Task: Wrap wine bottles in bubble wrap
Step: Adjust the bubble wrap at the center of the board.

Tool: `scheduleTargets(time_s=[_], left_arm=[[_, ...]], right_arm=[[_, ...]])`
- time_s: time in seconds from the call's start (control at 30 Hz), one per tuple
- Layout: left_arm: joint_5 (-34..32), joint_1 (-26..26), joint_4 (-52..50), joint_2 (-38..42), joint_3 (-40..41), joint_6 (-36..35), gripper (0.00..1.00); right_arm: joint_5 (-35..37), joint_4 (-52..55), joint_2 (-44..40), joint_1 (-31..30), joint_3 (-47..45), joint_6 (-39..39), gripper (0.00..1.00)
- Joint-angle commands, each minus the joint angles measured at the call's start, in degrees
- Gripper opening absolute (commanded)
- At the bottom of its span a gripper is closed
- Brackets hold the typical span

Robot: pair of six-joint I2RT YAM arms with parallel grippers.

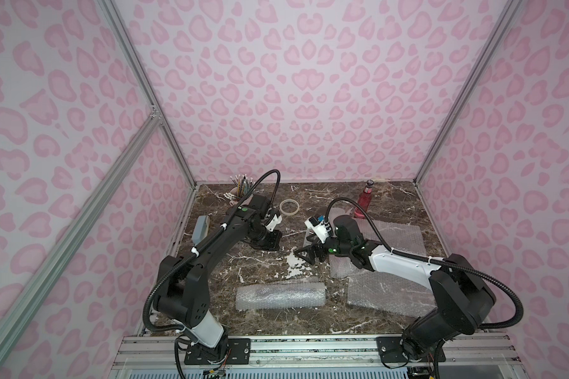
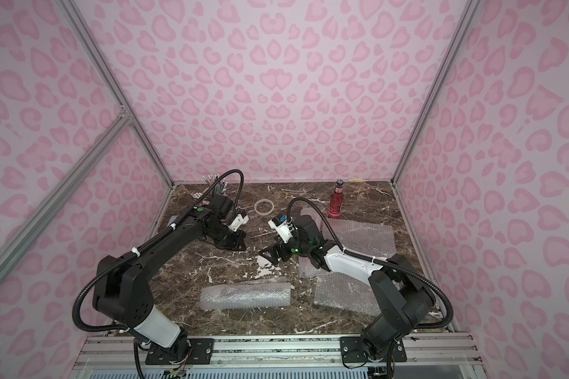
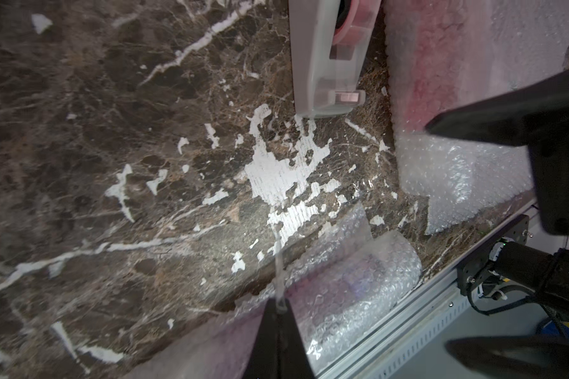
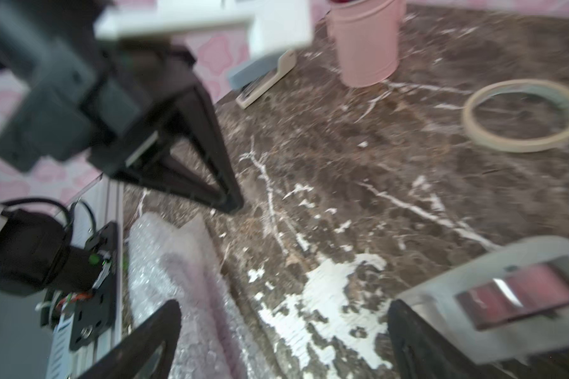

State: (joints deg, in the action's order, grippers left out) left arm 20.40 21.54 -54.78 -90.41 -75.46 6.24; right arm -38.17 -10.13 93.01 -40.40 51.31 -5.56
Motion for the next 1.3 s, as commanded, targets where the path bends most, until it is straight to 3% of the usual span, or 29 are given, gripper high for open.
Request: scheduleTargets(time_s=[0.0, 0.53, 0.9, 1.03, 1.2, 1.27], left_arm=[[-1.3, -1.8, -4.9, 3.4, 0.5, -2.4, 0.03], [-0.4, -5.1, -7.4, 10.3, 6.2, -4.9, 0.03], [0.2, -5.7, -7.2, 10.5, 7.5, -5.6, 0.03], [0.6, -5.7, -7.0, 10.1, 7.7, -5.4, 0.03], [-0.1, -5.8, -7.4, 9.7, 8.0, -5.0, 0.03], [-0.3, -5.9, -7.5, 9.8, 8.0, -4.7, 0.03]], right_arm=[[-4.7, 7.1, 4.0, -2.9, 2.4, 6.3, 0.99], [-18.2, 17.4, 21.8, -6.0, 12.1, 11.2, 0.99], [-24.0, 23.1, 26.8, -7.9, 14.5, 13.5, 0.89], [-22.0, 23.4, 27.4, -8.7, 14.9, 13.8, 0.79], [-17.1, 21.9, 25.6, -9.1, 14.8, 13.6, 0.53], [-14.7, 22.6, 25.1, -9.8, 15.4, 14.0, 0.51]])
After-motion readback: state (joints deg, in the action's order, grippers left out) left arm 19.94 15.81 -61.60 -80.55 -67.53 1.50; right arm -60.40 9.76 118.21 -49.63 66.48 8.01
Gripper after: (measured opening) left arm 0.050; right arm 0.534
